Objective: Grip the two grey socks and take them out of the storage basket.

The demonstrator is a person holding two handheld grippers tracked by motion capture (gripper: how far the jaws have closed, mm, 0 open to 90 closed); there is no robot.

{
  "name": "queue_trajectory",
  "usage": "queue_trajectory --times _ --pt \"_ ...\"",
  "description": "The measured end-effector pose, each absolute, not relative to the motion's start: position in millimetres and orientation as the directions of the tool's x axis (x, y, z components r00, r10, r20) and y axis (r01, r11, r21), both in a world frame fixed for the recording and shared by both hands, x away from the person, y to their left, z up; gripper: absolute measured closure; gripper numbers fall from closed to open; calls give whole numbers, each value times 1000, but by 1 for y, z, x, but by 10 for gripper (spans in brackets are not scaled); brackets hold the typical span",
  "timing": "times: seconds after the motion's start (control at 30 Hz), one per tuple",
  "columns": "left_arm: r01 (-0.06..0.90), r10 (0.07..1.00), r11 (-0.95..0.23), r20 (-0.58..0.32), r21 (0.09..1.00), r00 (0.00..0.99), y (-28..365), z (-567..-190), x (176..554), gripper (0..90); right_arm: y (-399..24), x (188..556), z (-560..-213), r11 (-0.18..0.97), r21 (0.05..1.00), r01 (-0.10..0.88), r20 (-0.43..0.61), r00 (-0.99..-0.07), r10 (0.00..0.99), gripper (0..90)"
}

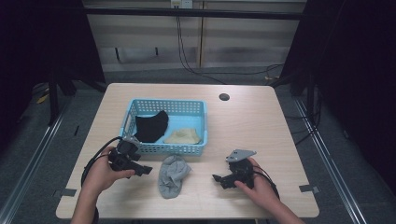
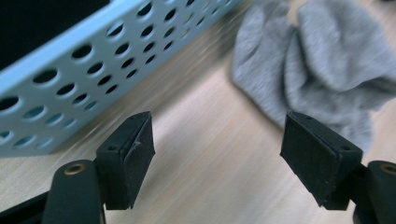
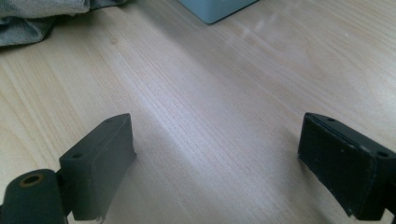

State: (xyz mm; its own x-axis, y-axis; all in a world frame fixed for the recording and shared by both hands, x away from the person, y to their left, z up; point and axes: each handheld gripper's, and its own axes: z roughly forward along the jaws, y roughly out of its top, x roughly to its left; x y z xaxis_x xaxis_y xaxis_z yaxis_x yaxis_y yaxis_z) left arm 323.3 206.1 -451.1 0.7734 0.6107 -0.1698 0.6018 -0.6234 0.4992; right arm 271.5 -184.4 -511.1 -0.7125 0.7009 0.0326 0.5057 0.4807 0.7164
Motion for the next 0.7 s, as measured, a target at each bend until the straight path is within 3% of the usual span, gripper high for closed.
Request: queue_trajectory --times 0.33,0.7 --pt "517 581 -691 -37 505 813 214 -477 320 231 -184 271 -511 481 716 506 33 -713 701 102" --pt "510 597 -654 -33 559 801 218 -492 318 140 -184 271 -511 481 717 505 32 -713 700 101"
